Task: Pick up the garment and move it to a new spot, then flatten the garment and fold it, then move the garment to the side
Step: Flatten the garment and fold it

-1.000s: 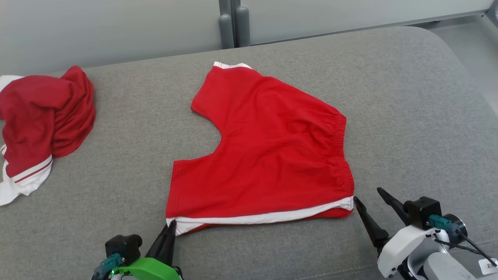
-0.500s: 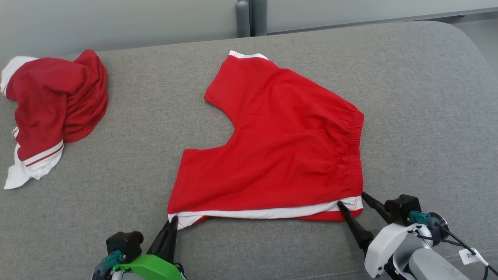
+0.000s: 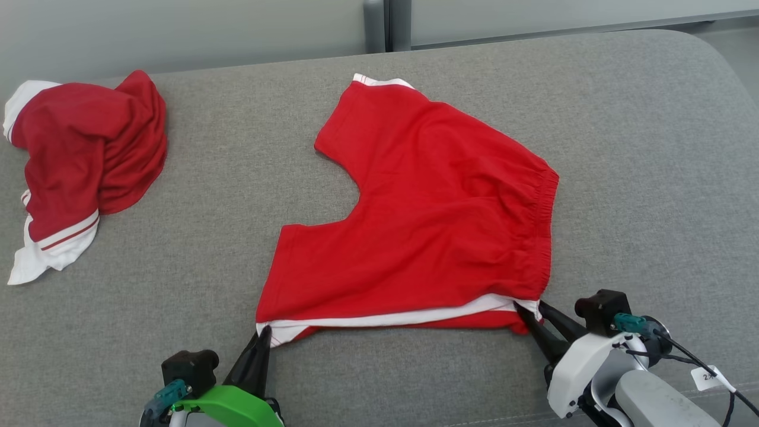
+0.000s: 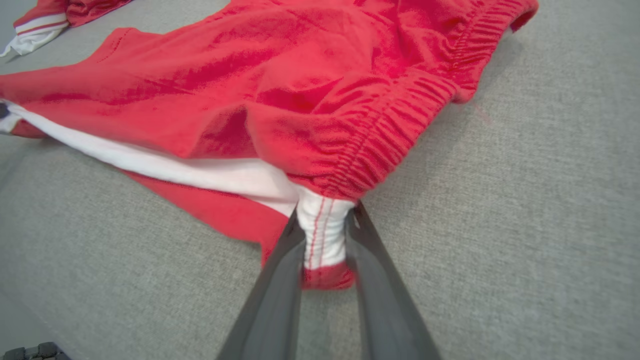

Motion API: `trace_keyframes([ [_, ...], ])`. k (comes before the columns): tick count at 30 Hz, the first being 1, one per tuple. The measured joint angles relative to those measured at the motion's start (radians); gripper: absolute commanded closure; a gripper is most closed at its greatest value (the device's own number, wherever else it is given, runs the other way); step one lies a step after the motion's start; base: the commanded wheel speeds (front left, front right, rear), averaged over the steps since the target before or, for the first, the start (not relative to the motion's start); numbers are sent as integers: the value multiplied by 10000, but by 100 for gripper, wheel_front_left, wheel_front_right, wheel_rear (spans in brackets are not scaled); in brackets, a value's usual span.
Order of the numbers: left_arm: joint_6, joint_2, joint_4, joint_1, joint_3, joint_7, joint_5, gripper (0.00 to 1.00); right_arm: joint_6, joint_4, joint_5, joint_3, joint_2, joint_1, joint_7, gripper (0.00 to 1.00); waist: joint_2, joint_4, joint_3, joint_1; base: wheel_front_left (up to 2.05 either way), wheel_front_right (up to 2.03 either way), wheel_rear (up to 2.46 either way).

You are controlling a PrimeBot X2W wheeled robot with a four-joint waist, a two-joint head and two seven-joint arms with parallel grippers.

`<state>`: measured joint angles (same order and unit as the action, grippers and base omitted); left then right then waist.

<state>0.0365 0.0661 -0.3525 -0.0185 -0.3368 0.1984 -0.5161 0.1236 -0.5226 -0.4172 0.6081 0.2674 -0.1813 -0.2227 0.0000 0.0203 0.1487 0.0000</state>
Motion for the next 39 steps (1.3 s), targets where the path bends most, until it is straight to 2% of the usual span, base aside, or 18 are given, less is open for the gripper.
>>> trace_keyframes([
  [3, 0, -6, -15, -2, 19, 12, 0, 100, 0, 46, -77, -4, 150, -9, -61, 83, 0, -29, -14, 0, 0, 0, 0],
  [4, 0, -15, -13, -3, 38, 25, 0, 100, 0, 88, -84, -17, 209, -11, -73, 98, 0, -41, -20, 0, 0, 0, 0],
  [5, 0, -23, -8, -4, 63, 59, 0, 100, 8, 146, -105, -40, 253, -12, -134, 100, 0, -54, -25, 0, 0, 0, 0],
  [14, 33, -84, 571, -20, 384, 311, -86, 100, 12, 1037, -153, -86, 631, -169, -244, 100, 0, -202, -109, 0, 0, 0, 0],
  [24, 163, -109, 1985, -23, 405, 447, -2, 100, 12, 1776, -318, -267, 1183, -34, -245, 100, 0, -121, -436, 0, 0, 0, 0],
  [39, 59, -109, 4706, 586, 408, 504, 487, 100, 12, 3279, -345, -541, 2096, 879, -268, 100, 0, 155, -1160, 0, 0, 0, 0],
])
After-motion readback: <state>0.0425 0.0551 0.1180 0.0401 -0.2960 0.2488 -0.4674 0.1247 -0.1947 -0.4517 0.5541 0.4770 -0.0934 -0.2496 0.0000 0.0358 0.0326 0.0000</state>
